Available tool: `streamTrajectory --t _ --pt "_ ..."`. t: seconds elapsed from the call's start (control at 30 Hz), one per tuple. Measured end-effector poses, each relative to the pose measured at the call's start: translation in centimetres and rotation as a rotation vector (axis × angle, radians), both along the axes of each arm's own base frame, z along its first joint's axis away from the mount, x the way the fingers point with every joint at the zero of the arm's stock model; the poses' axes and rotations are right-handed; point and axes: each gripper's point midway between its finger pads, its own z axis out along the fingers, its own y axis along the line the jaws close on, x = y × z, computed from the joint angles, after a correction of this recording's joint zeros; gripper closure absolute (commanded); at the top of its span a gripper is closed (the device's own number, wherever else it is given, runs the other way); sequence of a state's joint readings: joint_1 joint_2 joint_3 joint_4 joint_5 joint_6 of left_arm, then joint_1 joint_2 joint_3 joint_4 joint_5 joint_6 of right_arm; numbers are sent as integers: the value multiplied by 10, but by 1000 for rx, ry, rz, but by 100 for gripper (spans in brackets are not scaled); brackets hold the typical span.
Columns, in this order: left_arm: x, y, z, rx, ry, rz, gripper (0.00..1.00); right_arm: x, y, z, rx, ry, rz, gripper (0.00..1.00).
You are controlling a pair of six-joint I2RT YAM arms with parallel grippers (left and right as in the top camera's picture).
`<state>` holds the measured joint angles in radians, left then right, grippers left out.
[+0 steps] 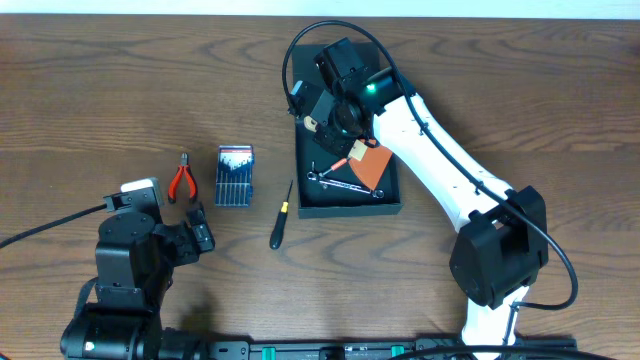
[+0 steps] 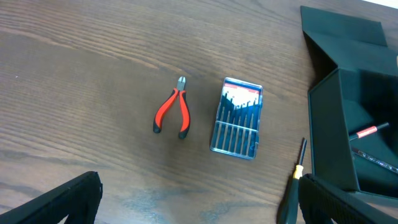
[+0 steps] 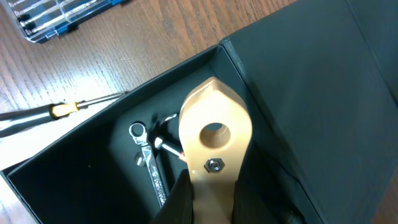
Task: Pack container
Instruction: 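Lower the putty knife into the box, release, and raise the right arm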
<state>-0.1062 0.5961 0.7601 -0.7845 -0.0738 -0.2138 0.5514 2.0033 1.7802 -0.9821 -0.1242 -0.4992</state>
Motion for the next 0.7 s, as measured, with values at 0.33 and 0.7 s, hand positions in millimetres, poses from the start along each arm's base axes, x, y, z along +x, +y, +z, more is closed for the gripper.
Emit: streamTrajectory --t 0.33,0.7 --pt "0 0 0 0 0 0 2 0 0 0 0 2 -1 99" --pt "0 0 0 0 0 0 2 -3 -1 -2 -1 15 -13 99"
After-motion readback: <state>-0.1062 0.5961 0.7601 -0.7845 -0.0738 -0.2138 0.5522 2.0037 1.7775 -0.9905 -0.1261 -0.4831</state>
